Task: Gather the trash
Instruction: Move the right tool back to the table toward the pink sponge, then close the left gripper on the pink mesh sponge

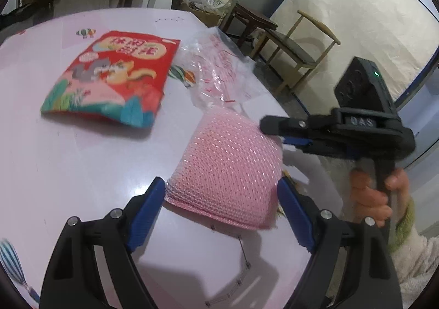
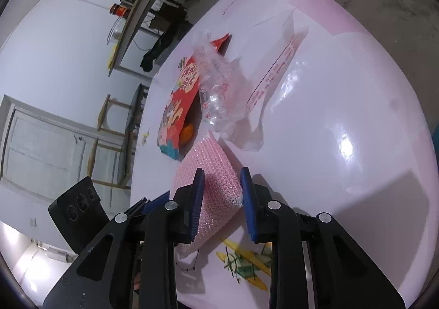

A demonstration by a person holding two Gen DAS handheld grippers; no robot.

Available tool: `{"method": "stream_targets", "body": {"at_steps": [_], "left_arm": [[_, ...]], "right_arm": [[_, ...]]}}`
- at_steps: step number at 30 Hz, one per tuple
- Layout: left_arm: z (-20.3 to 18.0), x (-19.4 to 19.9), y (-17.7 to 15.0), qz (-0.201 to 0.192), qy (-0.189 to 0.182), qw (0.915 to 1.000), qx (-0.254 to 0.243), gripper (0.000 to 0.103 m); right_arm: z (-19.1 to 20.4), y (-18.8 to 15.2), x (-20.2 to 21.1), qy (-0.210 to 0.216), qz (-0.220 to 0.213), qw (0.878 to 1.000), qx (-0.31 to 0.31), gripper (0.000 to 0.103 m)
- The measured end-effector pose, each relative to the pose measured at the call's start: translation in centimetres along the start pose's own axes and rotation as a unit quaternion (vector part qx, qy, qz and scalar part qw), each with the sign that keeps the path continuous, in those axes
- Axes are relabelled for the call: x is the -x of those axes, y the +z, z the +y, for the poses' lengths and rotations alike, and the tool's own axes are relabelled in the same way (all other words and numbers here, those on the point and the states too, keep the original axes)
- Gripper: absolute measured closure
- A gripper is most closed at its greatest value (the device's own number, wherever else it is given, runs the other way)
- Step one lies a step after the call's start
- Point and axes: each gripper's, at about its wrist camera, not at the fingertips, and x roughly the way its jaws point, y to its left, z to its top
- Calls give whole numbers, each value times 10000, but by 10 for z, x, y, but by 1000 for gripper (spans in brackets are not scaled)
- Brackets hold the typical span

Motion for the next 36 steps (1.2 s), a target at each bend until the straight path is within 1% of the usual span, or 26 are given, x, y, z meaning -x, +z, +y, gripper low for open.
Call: {"method": "stream_targets", "body": {"at_steps": [10,15,19,21,22,23,28,30,31,34,35,36], "left_arm": [[-20,27,-47,47,-223,9996,180,22],[-24,42,-70,48,-208,9995,251,22],[-25,56,-81,-29,14,9996,287,21],[-26,63,-84,-118,232,9993,265,19],[-27,69,-85,-216,399,9987,249,19],[-27,73,-87,-271,459,9983,250,18],[-22,82,-82,-460,646,9965,279,16],[-21,81,-75,-534,756,9955,205,14],[-23,81,-73,-578,825,9948,169,14],[-30,73,-63,-679,1086,9918,15,13],[-34,68,-60,-661,1190,9907,-67,13],[-36,63,-58,-624,1232,9903,-124,13]], "right_arm": [[4,-22,-1,90,372,9991,174,78],[14,-32,-9,166,548,9979,319,76],[25,-36,-19,237,681,9963,463,74],[30,-36,-22,197,703,9959,534,73],[32,-36,-23,152,696,9958,576,72],[34,-35,-22,118,667,9958,608,71],[40,-34,-12,9,453,9964,710,57],[42,-33,-5,-105,307,9965,768,47],[42,-33,-3,-140,257,9965,777,45],[39,-30,6,-286,35,9971,707,36],[37,-28,7,-308,-14,9972,674,33],[36,-27,9,-341,-66,9973,642,32]]}}
